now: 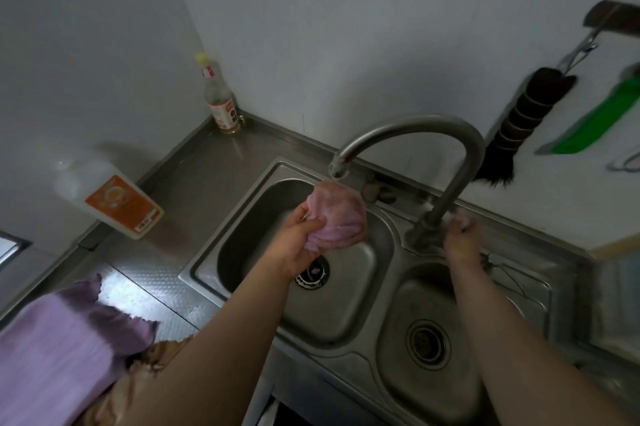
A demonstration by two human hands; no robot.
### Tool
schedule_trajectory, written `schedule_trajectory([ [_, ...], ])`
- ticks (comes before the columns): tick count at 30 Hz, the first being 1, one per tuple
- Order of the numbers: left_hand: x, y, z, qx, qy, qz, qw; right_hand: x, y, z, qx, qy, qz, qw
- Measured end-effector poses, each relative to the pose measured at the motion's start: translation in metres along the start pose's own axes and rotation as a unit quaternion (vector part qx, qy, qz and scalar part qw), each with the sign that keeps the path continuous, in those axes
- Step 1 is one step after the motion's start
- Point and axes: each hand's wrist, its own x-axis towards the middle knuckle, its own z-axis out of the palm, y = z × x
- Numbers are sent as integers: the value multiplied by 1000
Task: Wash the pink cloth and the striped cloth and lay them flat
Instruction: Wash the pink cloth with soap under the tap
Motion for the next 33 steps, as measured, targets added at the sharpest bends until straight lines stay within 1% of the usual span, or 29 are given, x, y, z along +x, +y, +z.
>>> schedule_trajectory([
  [2, 3, -1, 6, -6, 2, -3, 1000, 3, -2, 1, -68, -23, -27, 997],
  [7, 8, -6, 12, -12, 19, -10, 1000, 12, 8, -6, -177, -5, -39, 983],
  [10, 11, -7, 12, -11, 18, -10, 1000, 17, 12, -11, -191, 15, -56, 980],
  [12, 13, -7, 13, -12, 14, -10, 1000, 18, 9, -14, -192, 7, -52, 980],
  [14, 14, -8, 13, -11, 11, -11, 1000, 14, 4, -16, -179, -5, -41, 983],
  [16, 14, -9, 12, -7, 9, -13, 1000, 10, -2, -13, -124, -8, -16, 992],
  [17, 15, -9, 11, -4, 8, -11, 1000, 4, -6, -10, -78, 7, 19, 997],
  [19, 18, -10, 7, 3, 12, -7, 1000, -12, -4, 10, 21, 41, 94, 995],
  [20, 19, -11, 6, 5, 18, -6, 1000, -26, -3, 23, 63, 7, 112, 992],
  [21, 20, -12, 4, 6, 21, -4, 1000, -44, -5, 36, 97, -71, 116, 986],
  [22, 21, -13, 2, 3, 22, -3, 1000, -61, -10, 51, 110, -174, 108, 973],
  [23, 22, -14, 1, -6, 19, -3, 1000, -75, -13, 65, 93, -268, 91, 955],
  [24, 21, -13, 1, -18, 16, -6, 1000, -88, -20, 74, 69, -322, 59, 942],
  [25, 21, -11, 2, -31, 13, -9, 999, -93, -23, 83, 49, -335, 18, 941],
  [27, 23, -4, 3, -55, 45, -17, 997, -89, -27, 93, 16, -278, -52, 959],
  [29, 32, 1, -4, -27, 123, 15, 992, -75, -25, 93, -34, -222, -86, 971],
  [31, 42, 6, -13, 35, 215, 50, 975, -66, -26, 87, -37, -221, -92, 970],
  [33, 50, 10, -16, 67, 269, 71, 958, -66, -31, 86, -4, -239, -113, 964],
])
